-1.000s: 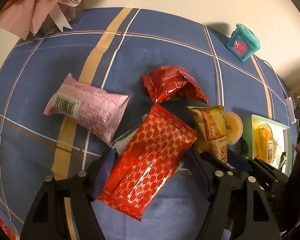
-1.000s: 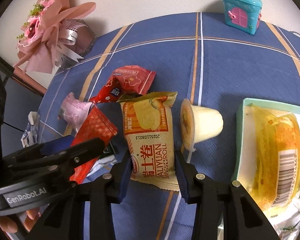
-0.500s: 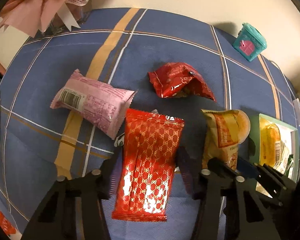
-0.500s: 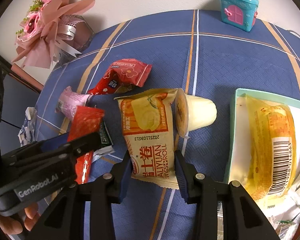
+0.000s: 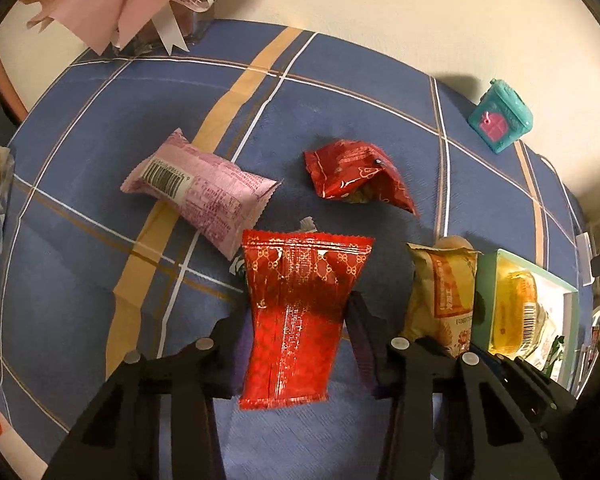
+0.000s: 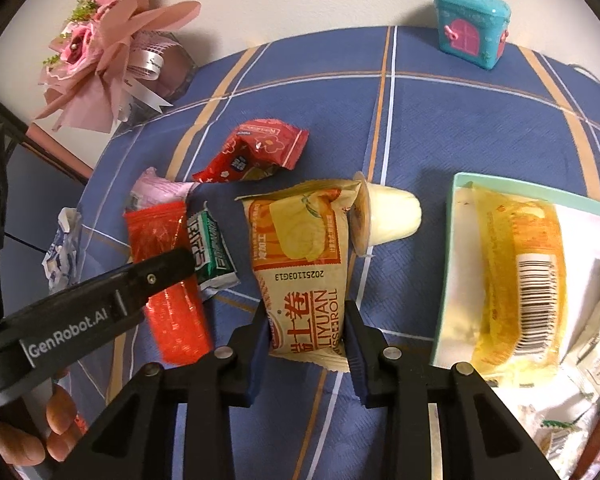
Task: Organize snacks
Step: 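Carry both packets into the white tray and open both tools, then lift both open tools away from the tray toward the remaining snacks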
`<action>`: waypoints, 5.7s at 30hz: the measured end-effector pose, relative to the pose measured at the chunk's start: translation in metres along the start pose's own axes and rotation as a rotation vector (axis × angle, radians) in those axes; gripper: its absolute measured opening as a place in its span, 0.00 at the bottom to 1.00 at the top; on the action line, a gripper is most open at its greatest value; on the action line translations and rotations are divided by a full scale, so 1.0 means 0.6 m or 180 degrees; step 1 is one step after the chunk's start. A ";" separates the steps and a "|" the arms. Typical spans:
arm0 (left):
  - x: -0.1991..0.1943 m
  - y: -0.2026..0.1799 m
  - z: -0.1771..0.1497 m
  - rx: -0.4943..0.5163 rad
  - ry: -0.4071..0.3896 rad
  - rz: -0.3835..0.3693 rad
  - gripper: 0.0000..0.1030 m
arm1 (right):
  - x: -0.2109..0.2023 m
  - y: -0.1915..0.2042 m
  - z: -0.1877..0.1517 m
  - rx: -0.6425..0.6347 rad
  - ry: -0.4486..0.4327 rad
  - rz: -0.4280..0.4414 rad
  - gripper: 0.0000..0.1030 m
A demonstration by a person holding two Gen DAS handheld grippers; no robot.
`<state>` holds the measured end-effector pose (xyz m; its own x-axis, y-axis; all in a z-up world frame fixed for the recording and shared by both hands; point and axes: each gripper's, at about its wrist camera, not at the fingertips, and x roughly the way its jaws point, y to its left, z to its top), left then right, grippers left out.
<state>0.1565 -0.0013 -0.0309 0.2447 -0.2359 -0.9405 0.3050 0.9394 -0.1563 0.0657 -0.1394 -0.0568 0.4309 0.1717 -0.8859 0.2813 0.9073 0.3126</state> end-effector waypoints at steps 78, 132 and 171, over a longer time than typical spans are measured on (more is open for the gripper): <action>-0.024 -0.404 -0.185 0.1298 -0.0133 -0.0222 0.44 | -0.224 -0.350 -0.106 0.1028 -0.0356 -0.0560 0.36; -0.008 -0.278 -0.133 0.0574 -0.0093 0.0653 0.99 | -0.217 -0.344 -0.106 0.1068 -0.0322 -0.0866 1.00; -0.086 -0.011 -0.066 -0.0276 -0.0288 0.0656 0.99 | -0.188 -0.100 -0.056 0.0355 -0.0440 -0.0700 1.00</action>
<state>0.1055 0.0143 0.0064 0.3762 -0.0544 -0.9249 0.1608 0.9870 0.0073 -0.0284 -0.2005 0.0128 0.4596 -0.0856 -0.8840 0.4703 0.8678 0.1605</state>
